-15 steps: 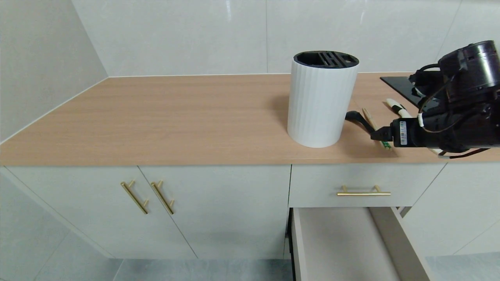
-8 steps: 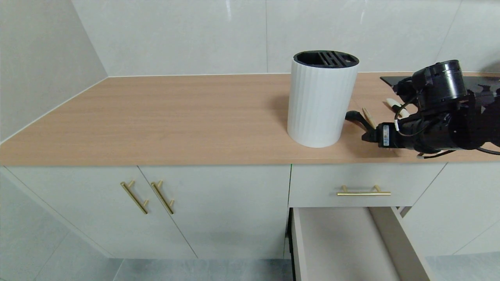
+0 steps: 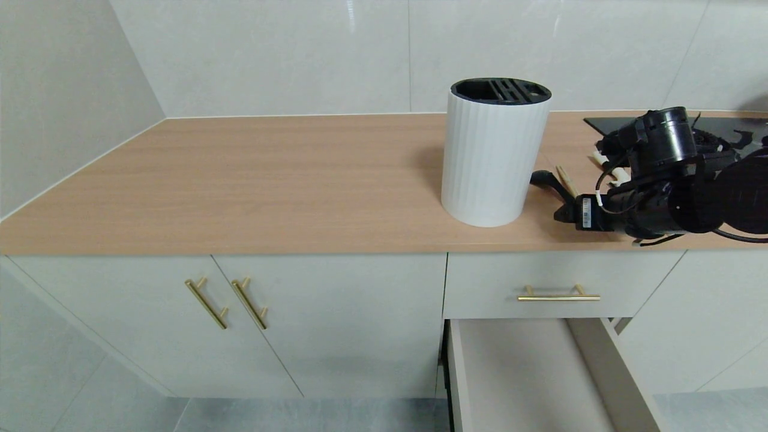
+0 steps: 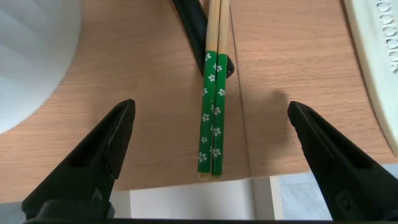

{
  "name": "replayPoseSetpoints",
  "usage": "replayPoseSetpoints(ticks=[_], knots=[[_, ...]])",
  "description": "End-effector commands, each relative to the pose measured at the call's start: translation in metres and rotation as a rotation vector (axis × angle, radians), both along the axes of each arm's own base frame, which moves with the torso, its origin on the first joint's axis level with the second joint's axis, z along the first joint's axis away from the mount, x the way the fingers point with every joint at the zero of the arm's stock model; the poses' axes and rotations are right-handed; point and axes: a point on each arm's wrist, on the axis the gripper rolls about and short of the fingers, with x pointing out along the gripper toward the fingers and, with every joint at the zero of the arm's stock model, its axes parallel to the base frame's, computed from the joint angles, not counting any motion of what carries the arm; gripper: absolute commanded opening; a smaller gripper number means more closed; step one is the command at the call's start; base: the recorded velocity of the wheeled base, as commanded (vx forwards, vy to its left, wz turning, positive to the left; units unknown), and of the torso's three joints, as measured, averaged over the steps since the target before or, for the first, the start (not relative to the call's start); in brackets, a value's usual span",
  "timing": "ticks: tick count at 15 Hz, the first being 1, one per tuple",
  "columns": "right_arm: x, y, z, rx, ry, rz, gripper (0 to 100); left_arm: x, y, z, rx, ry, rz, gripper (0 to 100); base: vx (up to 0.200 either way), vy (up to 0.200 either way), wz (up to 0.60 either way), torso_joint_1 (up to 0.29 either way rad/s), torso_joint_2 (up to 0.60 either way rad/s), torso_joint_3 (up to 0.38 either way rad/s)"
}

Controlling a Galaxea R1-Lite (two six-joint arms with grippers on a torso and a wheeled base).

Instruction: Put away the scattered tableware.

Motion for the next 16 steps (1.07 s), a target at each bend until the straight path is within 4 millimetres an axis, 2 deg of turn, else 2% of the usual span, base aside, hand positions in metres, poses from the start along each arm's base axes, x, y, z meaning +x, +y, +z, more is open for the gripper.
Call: replayPoseSetpoints(ticks=[1,5,7,9,11,13,15,16], knots=[[0.002,0.001,-0.002,-0.002,0.008,0.001,0,0.000,0.000,0.000,0.000,0.000,0.000,100,0.000,0.000,0.00,0.000,0.00,0.000],[0.000,0.000,0.001,0.002,-0.003,-0.003,0,0.000,0.000,0.000,0.000,0.000,0.000,100,0.000,0.000,0.00,0.000,0.00,0.000],[-0.016,-0.006,0.020,0.014,-0.059,-0.038,0,0.000,0.000,0.000,0.000,0.000,0.000,100,0.000,0.000,0.00,0.000,0.00,0.000],[-0.040,-0.010,0.038,0.030,-0.107,-0.030,0,0.000,0.000,0.000,0.000,0.000,0.000,100,0.000,0.000,0.00,0.000,0.00,0.000],[-0.080,-0.013,0.051,0.045,-0.140,0.008,0,0.000,0.000,0.000,-0.001,0.000,0.000,100,0.000,0.000,0.00,0.000,0.00,0.000],[-0.116,-0.020,0.051,0.041,-0.110,0.046,0,0.000,0.000,0.000,0.000,0.000,0.000,100,0.000,0.000,0.00,0.000,0.00,0.000],[-0.139,-0.026,0.050,0.042,-0.100,0.061,0,0.000,0.000,0.000,0.000,0.002,0.000,100,0.000,0.000,0.00,0.000,0.00,0.000],[-0.158,-0.034,0.048,0.037,-0.089,0.067,0,0.000,0.000,0.000,0.000,0.000,0.000,100,0.000,0.000,0.00,0.000,0.00,0.000]])
